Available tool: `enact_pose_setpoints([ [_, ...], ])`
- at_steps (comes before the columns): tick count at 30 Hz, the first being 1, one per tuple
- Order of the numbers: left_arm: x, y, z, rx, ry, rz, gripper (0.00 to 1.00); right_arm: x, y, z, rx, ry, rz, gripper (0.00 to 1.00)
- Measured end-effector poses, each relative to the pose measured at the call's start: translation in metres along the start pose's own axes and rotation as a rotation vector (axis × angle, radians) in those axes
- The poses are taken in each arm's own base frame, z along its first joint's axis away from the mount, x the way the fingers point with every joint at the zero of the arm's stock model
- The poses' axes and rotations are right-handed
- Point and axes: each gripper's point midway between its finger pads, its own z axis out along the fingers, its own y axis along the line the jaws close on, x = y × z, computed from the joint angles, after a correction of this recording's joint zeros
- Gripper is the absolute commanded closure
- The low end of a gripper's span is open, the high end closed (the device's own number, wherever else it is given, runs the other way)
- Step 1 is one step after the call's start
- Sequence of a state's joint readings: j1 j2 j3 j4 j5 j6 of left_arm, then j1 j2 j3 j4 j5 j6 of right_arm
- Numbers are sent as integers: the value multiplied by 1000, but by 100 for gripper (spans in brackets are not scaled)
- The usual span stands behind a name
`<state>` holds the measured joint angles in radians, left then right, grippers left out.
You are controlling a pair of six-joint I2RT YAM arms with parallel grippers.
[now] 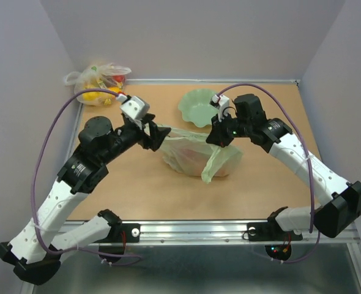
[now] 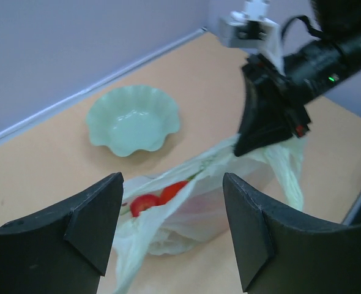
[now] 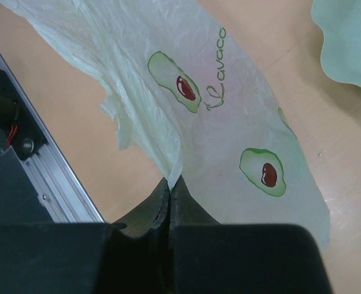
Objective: Untie the knot of the plastic bag and take out the fruit
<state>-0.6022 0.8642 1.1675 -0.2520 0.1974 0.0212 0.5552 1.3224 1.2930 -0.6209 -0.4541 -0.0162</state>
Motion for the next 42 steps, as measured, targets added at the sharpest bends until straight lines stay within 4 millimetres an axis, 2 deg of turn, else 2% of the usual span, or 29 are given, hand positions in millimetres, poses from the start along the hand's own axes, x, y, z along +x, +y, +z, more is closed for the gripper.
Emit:
enact_pose_setpoints([
  [3,15,-38,14,136,53,78,23,0,1,0,0,-1,21,100],
  [6,32,-58,30,209,112,164,22,0,2,0,0,-2,35,100],
  [7,39,-60,36,215,134,194,22,0,2,-1,0,-2,40,100],
  [10,77,-59,56,225,253,307,22,-1,3,-1,-2,-3,53,100],
  [13,95,-56,63,232,301,387,22,-1,5,-2,-7,-6,63,100],
  [17,109,-50,64,234,316,458,21,-3,7,-4,-10,-11,67,100],
  [23,140,-43,66,226,358,505,19,-4,11,-6,-28,-19,65,100],
  [27,148,-35,72,187,341,527,19,-4,16,-7,-54,-18,64,100],
  [29,147,-31,75,159,326,536,18,-4,17,-7,-64,-18,63,100],
  [37,106,-28,75,104,180,555,18,-4,19,-7,-76,-17,54,100],
  [39,107,-29,77,110,180,555,21,-4,19,-7,-78,-17,54,100],
  [42,120,-35,83,150,211,552,24,-4,19,-7,-78,-18,51,100],
])
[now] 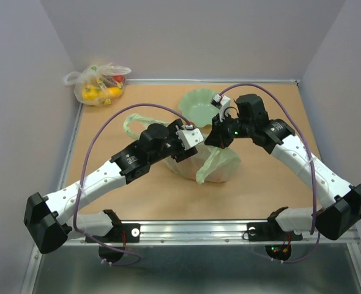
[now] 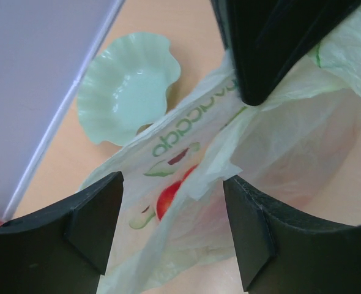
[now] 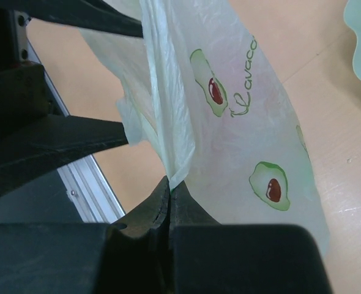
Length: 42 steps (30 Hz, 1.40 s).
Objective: Untie the knot of the plastic bag and take out the fruit
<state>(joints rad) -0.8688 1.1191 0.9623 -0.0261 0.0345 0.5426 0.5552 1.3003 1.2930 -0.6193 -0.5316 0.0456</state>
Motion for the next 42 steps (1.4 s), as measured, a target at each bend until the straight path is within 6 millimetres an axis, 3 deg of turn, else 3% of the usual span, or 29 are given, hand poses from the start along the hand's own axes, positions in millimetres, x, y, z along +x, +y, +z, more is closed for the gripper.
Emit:
enact_pose_setpoints([
  [5,14,-25,11,111,37,-28,30,0,-2,1,9,-1,-2,98],
  [12,8,-59,13,243,7,-93,38,1,-11,11,28,9,11,96],
  [14,10,-73,14,286,8,-112,45,1,-16,14,44,9,17,96],
  [15,12,-81,14,307,10,-124,49,-1,-18,15,56,5,19,97],
  [17,19,-95,12,346,26,-151,73,-4,-25,18,91,-9,28,100],
  [18,25,-103,11,367,39,-174,98,-6,-29,19,109,-19,33,100],
  [22,50,-125,7,421,97,-253,100,-8,-42,29,154,-35,53,100],
  [27,70,-148,2,475,157,-349,100,2,-78,44,288,-31,95,99],
  [31,75,-161,-5,517,176,-426,100,14,-137,49,471,-34,176,100],
  [35,75,-174,-11,567,187,-511,100,34,-199,41,670,-59,313,99],
  [37,77,-183,-16,601,203,-557,100,42,-217,36,736,-71,365,99],
  [39,83,-191,-20,619,229,-603,100,45,-228,33,771,-88,402,92],
  [42,95,-200,-26,626,279,-655,100,40,-226,36,744,-107,409,76],
])
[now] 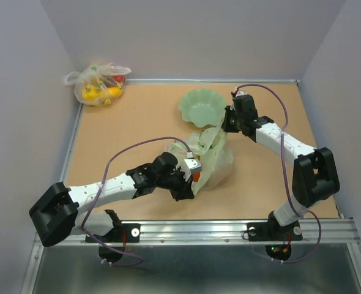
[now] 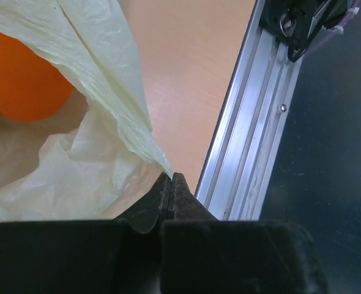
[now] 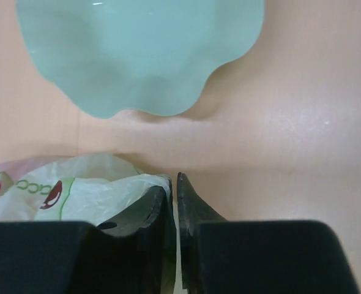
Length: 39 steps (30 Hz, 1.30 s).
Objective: Untie the knot of the plastic bag and take out the fruit
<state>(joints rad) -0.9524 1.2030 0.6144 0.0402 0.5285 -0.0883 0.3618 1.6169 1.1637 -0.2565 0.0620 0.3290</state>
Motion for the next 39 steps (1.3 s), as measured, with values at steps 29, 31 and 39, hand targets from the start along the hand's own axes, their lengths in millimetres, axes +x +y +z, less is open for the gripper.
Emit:
enact_pose_setpoints([
  [29,-122,56,-68,-536,-469,-271,21,68,89,-107,-306,27,-120,40],
  [31,-109,76,-66,-632,-460,-349,21,91,69,-101,-237,62,-88,45],
  [39,-42,131,-78,-890,-431,-597,20,128,12,-105,-20,60,55,52],
])
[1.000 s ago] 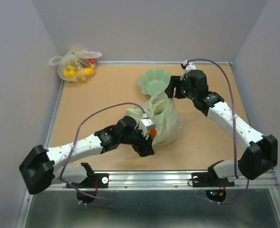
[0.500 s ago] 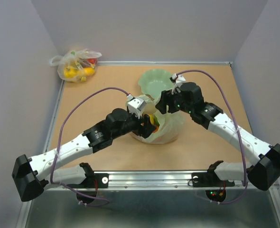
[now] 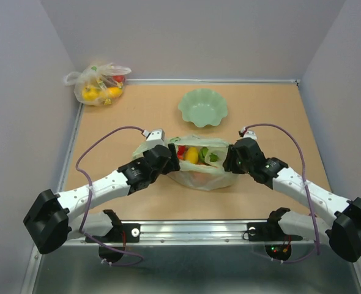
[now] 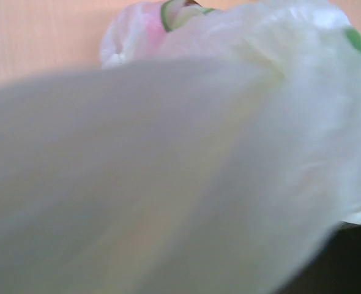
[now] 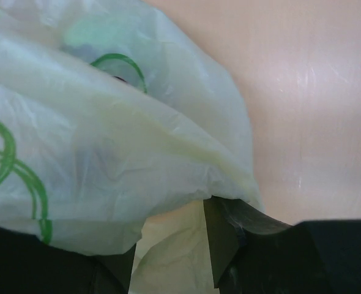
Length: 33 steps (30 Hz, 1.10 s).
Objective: Untie the knot of the plastic bag and take out the fruit
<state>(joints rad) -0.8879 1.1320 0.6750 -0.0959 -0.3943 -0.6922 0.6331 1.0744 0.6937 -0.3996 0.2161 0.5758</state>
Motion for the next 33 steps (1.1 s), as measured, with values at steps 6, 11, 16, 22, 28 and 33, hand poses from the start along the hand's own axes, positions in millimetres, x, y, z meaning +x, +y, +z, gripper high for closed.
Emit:
enact_pose_setpoints([
  [6,3,39,14,-94,14,-104,20,22,-38,14,131,33,143,53],
  [11,17,48,22,-74,70,-137,25,35,-46,23,122,58,210,53],
  [16,27,44,34,-38,117,-110,26,50,-31,38,21,131,174,53],
  [22,47,54,52,-49,195,-43,24,57,-9,51,-99,217,81,38],
  [28,7,47,58,-8,133,-17,11,18,16,28,-196,161,-30,20],
  [33,-31,20,41,98,56,15,8,-31,35,-6,-249,63,-122,17],
])
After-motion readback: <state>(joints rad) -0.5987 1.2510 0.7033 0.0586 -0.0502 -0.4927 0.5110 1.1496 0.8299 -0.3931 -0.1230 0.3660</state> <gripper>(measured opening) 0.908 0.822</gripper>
